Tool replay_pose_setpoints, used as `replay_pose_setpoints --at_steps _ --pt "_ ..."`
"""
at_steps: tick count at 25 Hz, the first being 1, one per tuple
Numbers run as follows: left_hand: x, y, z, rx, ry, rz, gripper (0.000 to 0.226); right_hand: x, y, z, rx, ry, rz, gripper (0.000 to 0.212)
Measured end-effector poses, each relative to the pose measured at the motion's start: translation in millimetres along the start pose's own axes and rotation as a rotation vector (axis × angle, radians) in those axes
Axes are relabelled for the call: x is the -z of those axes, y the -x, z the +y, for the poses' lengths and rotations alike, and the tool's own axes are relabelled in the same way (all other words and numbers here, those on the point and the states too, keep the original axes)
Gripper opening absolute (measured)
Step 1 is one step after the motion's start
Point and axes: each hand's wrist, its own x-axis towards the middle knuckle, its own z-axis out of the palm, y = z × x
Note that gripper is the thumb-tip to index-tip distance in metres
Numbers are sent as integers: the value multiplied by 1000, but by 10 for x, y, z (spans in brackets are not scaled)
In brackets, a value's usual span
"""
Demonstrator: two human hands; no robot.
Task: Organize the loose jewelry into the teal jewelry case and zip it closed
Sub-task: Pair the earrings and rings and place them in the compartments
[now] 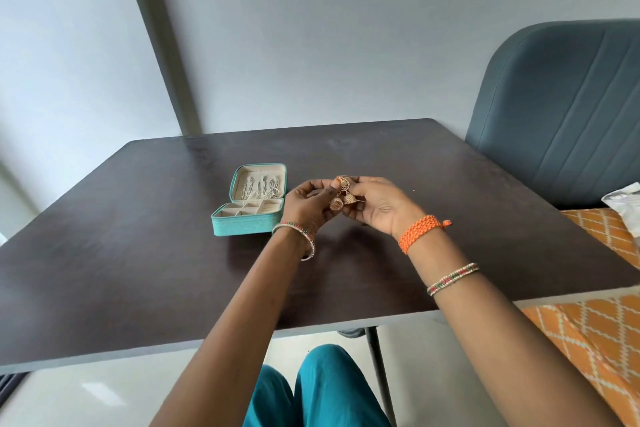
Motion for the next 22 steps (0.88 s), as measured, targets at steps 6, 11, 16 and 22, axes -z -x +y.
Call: replay_pose_setpoints --at_steps 6,11,16,22 --pt "195 28 -137 -65 -196 112 15 -202 32 236 56 137 98 24" --pt "401 -7 -67 -146 -356 202 15 -317 34 370 204 359 -19 24" --pt "464 49 -80 -295 -734 295 10 -333 103 438 477 850 126 14" --pt "424 78 -121 -296 -897 224 10 -188 114 448 469 958 32 18"
